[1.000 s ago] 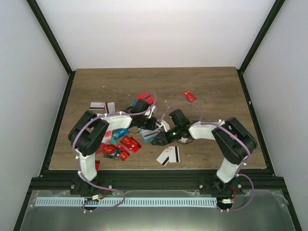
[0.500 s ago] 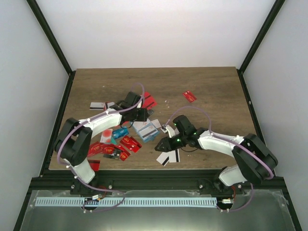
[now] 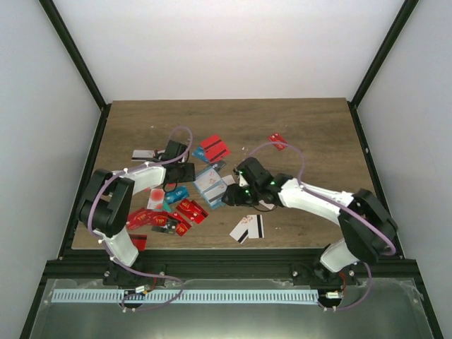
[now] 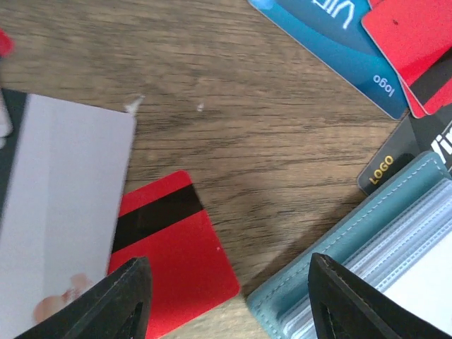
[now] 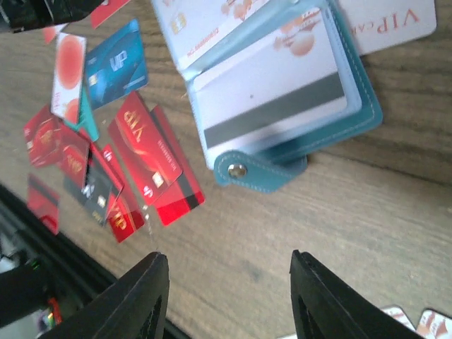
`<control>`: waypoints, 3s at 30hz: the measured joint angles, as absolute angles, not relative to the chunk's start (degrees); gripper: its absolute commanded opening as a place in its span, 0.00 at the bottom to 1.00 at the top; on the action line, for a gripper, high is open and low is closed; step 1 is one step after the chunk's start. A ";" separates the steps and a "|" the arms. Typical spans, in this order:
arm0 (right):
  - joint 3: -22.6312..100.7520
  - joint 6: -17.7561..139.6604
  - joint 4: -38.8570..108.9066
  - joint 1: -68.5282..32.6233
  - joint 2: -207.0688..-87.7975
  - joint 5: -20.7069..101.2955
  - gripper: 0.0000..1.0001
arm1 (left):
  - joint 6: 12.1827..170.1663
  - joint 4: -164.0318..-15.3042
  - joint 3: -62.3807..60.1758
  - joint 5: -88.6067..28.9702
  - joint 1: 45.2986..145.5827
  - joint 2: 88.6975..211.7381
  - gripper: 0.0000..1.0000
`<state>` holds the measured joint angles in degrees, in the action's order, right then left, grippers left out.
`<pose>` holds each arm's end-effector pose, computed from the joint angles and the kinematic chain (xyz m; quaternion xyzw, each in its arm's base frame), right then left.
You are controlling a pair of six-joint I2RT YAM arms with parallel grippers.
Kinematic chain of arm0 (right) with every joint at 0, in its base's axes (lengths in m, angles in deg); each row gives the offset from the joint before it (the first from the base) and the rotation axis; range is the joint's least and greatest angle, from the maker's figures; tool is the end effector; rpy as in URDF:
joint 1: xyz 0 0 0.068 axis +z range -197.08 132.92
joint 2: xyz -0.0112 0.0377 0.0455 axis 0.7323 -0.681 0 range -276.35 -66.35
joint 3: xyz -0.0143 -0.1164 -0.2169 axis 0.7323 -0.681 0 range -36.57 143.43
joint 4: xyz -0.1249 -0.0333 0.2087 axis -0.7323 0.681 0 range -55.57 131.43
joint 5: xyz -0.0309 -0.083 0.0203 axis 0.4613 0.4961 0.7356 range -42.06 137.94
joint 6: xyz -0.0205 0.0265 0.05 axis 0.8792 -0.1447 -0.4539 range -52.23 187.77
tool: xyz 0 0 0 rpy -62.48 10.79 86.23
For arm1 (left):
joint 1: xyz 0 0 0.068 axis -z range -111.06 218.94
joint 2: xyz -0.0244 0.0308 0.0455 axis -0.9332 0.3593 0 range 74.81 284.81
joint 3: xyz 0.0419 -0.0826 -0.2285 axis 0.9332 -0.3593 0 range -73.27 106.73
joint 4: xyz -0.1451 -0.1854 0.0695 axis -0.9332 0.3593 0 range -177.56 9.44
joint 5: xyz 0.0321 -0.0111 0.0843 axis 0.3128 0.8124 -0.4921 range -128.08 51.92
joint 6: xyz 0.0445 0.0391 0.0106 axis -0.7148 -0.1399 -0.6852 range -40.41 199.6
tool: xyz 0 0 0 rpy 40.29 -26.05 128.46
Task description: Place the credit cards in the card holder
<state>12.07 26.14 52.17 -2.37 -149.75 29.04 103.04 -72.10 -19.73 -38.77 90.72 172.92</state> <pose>0.1924 0.2106 0.1760 -0.0778 0.9323 0.3303 0.1250 0.2946 -0.1172 0.1281 -0.0156 0.9659 -0.0940 0.2409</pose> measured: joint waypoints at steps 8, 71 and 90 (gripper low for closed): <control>25.10 23.56 61.96 3.29 -162.80 40.25 0.59 | 101.18 -76.52 -19.54 -34.27 90.44 175.60 0.63; 22.01 31.12 60.65 -0.56 -166.14 56.56 0.05 | 100.59 -87.05 -23.93 -22.46 90.31 175.82 0.58; 20.66 33.72 57.85 -2.09 -165.27 53.04 0.01 | 102.75 -93.32 -29.48 -11.91 90.61 173.92 0.57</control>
